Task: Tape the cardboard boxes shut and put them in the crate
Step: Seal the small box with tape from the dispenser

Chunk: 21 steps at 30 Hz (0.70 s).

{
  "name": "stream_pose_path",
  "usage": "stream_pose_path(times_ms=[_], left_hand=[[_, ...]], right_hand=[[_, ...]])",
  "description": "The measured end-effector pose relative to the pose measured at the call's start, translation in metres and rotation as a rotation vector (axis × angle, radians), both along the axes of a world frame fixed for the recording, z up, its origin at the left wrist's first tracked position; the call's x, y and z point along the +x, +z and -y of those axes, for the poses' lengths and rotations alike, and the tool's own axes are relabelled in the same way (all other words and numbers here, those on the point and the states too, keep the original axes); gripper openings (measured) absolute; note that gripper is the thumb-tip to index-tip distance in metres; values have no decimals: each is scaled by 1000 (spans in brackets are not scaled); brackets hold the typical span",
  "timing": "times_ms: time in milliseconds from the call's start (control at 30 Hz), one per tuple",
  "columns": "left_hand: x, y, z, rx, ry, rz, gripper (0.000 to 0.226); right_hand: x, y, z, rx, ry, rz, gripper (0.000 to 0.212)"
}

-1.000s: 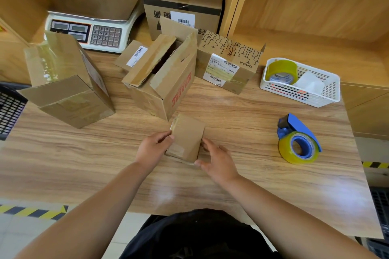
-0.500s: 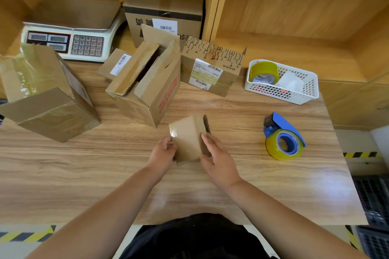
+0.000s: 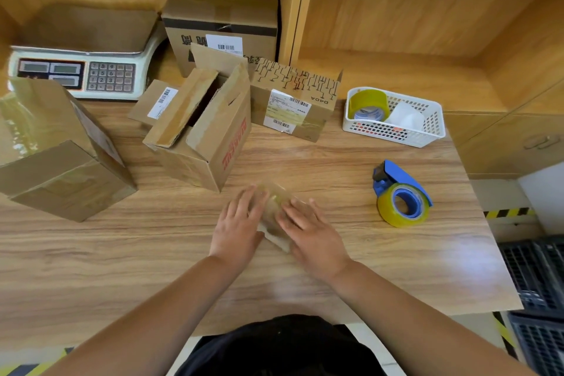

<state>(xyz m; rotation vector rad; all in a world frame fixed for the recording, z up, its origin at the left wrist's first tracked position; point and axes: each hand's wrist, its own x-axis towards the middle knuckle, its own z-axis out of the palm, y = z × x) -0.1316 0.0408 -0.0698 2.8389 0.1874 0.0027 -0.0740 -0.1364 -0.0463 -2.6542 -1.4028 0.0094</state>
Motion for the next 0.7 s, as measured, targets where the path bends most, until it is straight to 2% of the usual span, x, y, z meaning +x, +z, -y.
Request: stream_pose_path(times_ms=[100, 200, 333, 700], left_hand=[[-5, 0, 0, 92, -81, 7, 102], [-9, -2, -1, 93, -98, -9, 96], [-10, -4, -9, 150, -156, 81, 100], [-4, -5, -14, 77, -296, 219, 99]], right_hand=[[-2, -3, 2, -49, 25, 43, 70], [-6, -7, 5, -51, -59, 70, 76], [-10, -10, 9, 19, -222, 108, 70], [-6, -14, 21, 178, -323, 142, 56]])
